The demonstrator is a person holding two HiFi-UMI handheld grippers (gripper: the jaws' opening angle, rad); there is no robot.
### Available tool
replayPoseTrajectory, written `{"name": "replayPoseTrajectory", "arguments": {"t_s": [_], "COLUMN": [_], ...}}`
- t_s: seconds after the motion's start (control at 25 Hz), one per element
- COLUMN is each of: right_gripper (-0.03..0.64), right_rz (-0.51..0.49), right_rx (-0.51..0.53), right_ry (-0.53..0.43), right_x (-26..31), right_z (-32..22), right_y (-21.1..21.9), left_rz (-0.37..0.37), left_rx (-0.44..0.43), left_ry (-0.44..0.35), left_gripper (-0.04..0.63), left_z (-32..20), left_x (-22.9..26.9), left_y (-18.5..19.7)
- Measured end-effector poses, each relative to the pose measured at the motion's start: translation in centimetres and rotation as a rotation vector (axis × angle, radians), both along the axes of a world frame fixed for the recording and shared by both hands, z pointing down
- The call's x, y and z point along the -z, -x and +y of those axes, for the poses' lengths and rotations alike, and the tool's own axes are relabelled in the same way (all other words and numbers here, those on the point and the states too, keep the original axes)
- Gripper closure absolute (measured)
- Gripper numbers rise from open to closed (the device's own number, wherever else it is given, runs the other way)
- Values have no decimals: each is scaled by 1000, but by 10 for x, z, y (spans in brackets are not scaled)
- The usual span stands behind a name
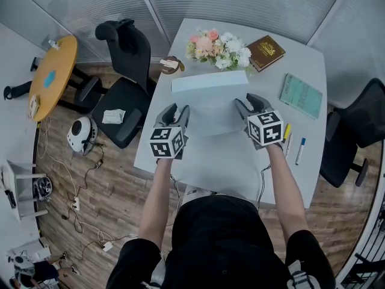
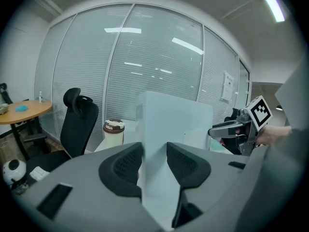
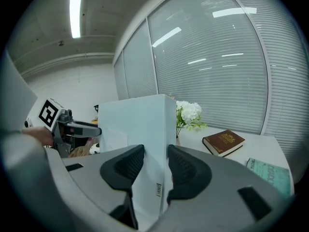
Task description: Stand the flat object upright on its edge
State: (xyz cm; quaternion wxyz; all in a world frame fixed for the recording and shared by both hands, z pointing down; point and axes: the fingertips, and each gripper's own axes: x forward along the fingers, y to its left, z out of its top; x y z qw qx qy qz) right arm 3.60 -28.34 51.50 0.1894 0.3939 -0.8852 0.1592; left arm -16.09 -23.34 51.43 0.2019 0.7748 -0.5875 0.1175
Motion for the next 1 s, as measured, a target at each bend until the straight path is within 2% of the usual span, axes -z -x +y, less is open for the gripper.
{"name": "replayPoseTrajectory", "arguments": {"t_s": [0.32,1.0], "right_gripper": [442,459], "right_rz": [9,36], "right_rx": [-12,-4], "right_ry": [-42,-58], "right_x": [-1,-11], "right_z": [-9,0], "right_y": [0,-1], "left_rz": [-37,-47], "left_rx": [-6,-9], "left_ry": [-50,-64], "left_gripper": [420,428], "left_z": [-14,-9], "left_x": [2,-11], "left_y": [2,4]}}
